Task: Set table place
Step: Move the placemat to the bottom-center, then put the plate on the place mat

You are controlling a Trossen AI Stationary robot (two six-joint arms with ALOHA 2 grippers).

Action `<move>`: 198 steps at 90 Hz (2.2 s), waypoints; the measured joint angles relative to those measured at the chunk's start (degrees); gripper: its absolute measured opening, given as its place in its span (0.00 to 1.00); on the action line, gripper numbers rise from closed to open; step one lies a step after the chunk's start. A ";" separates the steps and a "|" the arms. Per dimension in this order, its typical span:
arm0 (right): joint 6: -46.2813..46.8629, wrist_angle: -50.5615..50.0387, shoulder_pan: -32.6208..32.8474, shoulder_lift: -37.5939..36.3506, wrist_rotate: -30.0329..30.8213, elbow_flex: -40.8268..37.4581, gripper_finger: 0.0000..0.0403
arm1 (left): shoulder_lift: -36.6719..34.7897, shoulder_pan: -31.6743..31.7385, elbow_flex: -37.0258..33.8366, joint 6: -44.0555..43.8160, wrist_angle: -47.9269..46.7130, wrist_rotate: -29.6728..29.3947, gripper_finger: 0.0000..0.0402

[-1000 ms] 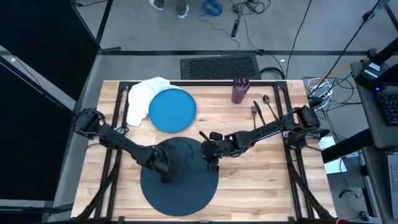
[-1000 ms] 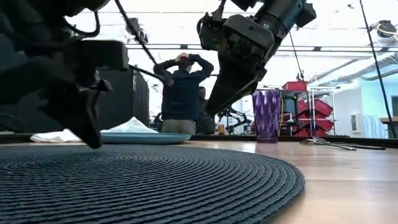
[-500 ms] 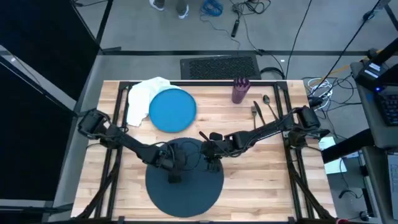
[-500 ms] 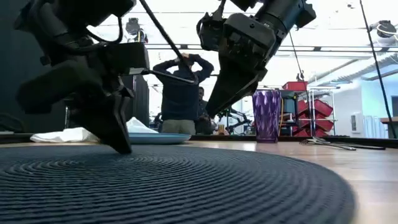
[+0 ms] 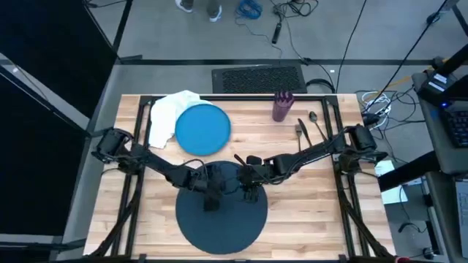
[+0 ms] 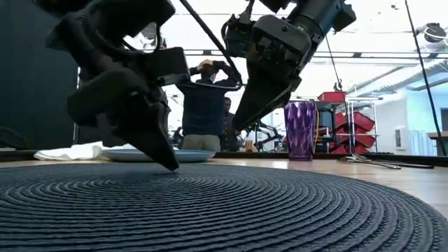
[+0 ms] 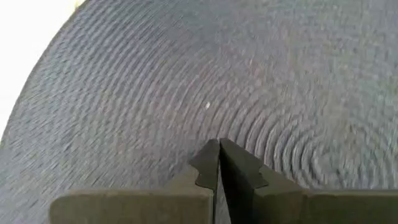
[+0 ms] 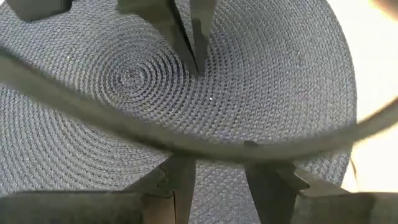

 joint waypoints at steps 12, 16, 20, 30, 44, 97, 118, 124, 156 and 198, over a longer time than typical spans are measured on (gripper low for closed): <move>0.02 -2.61 0.00 0.00 -0.07 0.00 0.29 | 3.34 0.83 0.27 1.24 6.37 2.27 0.00; 0.02 -3.69 0.01 0.00 -0.09 0.00 0.29 | 4.10 1.10 0.35 1.53 7.54 2.43 0.00; 0.04 -5.34 0.02 0.00 -0.11 0.00 0.29 | 4.74 1.34 0.95 1.91 7.97 2.78 0.00; 0.44 -8.88 0.00 0.00 -0.11 0.00 0.29 | 5.74 1.96 3.33 4.34 7.31 3.28 0.00; 0.45 -11.57 0.02 0.00 -0.10 0.00 0.29 | 6.33 2.62 6.75 7.91 5.37 3.75 0.00; -0.29 -14.86 0.02 -0.29 4.08 0.02 0.29 | -11.64 2.46 5.17 7.85 -12.51 -13.70 0.00; -1.12 -16.51 1.08 -5.59 9.75 -4.56 0.29 | -34.04 4.72 -11.95 1.48 -4.58 -19.79 0.00; -1.92 -13.36 1.53 -8.51 9.73 -7.70 0.29 | -40.98 5.12 -17.52 0.53 2.52 -20.17 0.00; -8.92 45.98 -2.34 -30.95 9.73 -33.54 0.29 | -62.62 8.82 -34.89 5.07 37.68 -22.35 0.00; 5.44 59.54 -5.96 -31.76 8.84 -42.93 0.29 | -64.43 38.03 -35.03 -26.16 -2.82 -19.63 0.00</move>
